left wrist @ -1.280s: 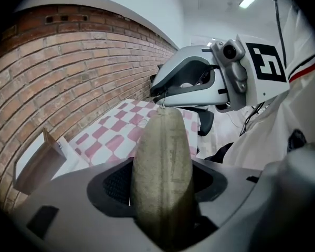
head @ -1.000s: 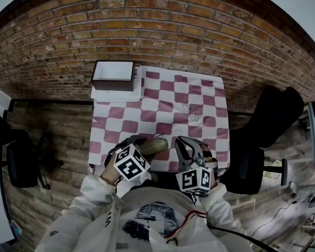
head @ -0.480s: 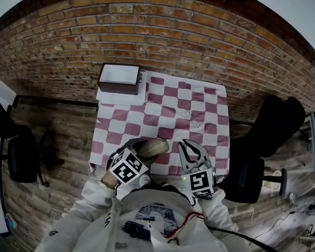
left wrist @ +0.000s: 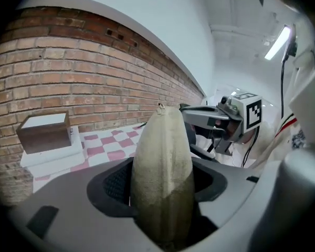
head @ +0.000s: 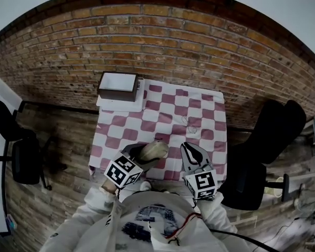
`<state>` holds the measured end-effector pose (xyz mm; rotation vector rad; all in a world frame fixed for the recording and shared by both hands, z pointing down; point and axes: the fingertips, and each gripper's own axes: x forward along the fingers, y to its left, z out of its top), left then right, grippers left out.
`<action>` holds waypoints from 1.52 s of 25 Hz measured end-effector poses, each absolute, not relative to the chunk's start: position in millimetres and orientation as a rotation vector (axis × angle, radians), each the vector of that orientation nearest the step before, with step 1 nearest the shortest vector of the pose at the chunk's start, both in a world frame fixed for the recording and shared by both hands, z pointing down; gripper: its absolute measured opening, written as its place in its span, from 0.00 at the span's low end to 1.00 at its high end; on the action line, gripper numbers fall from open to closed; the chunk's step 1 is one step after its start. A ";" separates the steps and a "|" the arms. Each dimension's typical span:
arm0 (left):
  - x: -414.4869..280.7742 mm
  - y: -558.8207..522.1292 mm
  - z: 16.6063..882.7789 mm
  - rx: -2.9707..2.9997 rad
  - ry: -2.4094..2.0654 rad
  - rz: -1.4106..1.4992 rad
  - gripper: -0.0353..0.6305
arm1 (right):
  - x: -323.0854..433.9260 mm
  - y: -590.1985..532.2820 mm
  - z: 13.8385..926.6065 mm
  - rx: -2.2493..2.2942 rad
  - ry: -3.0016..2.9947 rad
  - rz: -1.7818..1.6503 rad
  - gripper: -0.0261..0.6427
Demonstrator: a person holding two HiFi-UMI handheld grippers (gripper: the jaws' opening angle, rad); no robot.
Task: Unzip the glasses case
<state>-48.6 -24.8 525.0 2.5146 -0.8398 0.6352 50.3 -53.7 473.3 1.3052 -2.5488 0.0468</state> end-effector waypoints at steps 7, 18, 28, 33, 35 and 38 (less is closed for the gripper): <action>-25.3 -24.1 494.2 2.548 -0.971 0.468 0.49 | 92.1 -44.9 449.9 1.419 -2.645 0.149 0.09; 12.8 -18.8 440.7 2.578 -1.270 0.131 0.49 | 149.9 -15.8 428.0 1.529 -2.708 0.224 0.07; 22.1 -2.3 425.1 2.541 -1.430 0.022 0.49 | 174.2 2.9 420.3 1.584 -2.751 0.264 0.06; 20.6 7.1 431.8 2.522 -1.470 0.038 0.49 | 177.1 7.7 426.5 1.587 -2.750 0.299 0.06; 20.0 10.3 433.3 2.520 -1.486 0.041 0.49 | 176.4 8.8 428.7 1.575 -2.751 0.297 0.06; 19.9 12.8 434.6 2.519 -1.507 0.041 0.49 | 177.3 10.5 430.7 1.573 -2.743 0.287 0.06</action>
